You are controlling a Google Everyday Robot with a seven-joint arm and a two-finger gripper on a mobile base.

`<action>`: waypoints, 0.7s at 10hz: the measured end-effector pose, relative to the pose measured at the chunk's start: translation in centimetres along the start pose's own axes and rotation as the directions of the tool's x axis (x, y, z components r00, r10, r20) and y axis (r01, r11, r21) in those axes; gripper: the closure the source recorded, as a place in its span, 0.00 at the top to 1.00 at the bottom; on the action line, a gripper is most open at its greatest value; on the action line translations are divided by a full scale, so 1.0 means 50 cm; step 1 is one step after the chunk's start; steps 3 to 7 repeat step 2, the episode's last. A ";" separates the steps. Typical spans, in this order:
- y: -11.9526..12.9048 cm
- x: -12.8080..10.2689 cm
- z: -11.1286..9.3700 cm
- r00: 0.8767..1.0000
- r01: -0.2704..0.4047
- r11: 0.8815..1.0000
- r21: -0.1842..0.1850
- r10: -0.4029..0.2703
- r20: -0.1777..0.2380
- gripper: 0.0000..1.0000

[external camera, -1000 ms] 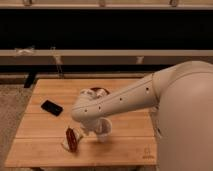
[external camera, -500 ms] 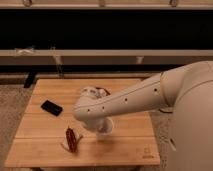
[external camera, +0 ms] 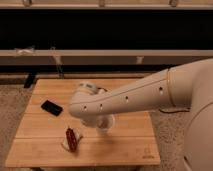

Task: Pick up the ceramic cup

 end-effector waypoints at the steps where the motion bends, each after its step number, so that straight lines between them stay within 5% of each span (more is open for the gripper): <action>1: 0.002 0.000 -0.002 1.000 -0.001 1.000 0.003 0.001 0.001 0.00; 7: 0.002 0.000 -0.002 1.000 0.000 1.000 0.002 0.000 0.000 0.00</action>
